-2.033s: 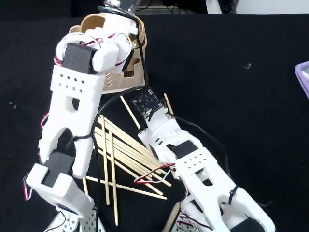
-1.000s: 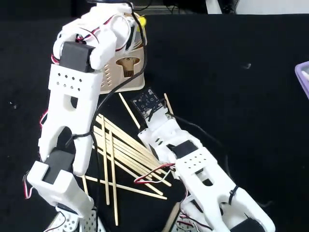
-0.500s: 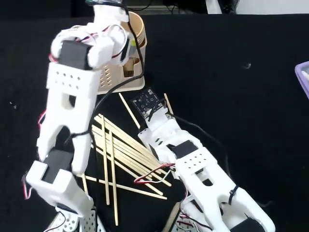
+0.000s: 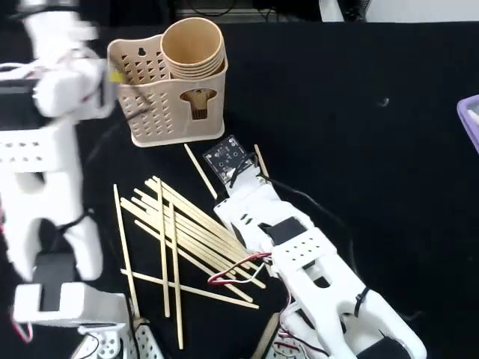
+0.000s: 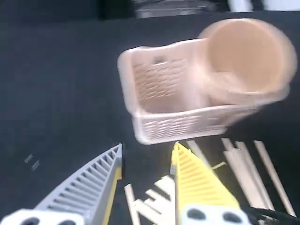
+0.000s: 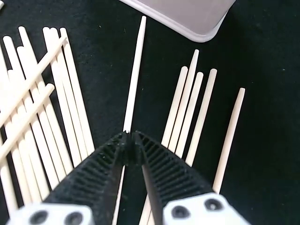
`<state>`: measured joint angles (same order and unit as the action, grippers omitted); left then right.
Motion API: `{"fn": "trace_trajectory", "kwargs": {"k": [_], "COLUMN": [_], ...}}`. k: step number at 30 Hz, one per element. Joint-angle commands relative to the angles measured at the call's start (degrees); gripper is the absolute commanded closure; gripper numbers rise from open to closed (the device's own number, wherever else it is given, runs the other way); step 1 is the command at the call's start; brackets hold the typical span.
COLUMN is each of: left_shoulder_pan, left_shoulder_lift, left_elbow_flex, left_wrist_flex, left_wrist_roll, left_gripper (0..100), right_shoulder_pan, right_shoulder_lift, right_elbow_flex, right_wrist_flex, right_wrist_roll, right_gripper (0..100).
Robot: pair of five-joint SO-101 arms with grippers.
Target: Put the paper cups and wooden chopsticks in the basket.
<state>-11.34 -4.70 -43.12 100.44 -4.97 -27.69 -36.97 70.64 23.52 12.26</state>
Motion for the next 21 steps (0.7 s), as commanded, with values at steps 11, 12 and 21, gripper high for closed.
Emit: {"fn": "trace_trajectory", "kwargs": {"k": [11, 12, 21], "left_shoulder_pan": [-12.0, -12.0, -10.33], "left_shoulder_lift": [-20.48, -21.36, -24.79], "left_elbow_flex": [54.9, 59.74, 85.76], "left_wrist_flex": [-15.12, -18.81, -40.53], "left_wrist_roll": [-2.2, -2.11, 0.18], "left_gripper": [82, 82, 82], "right_shoulder_pan": [5.63, 5.63, 5.63], "right_shoulder_lift": [-1.01, -1.01, 5.85], "right_elbow_flex": [-4.53, -4.53, -6.02], "right_wrist_flex": [4.4, 4.4, 2.2], "right_wrist_roll": [-8.09, -8.09, -7.91], "right_gripper": [91.2, 88.2, 89.7]}}
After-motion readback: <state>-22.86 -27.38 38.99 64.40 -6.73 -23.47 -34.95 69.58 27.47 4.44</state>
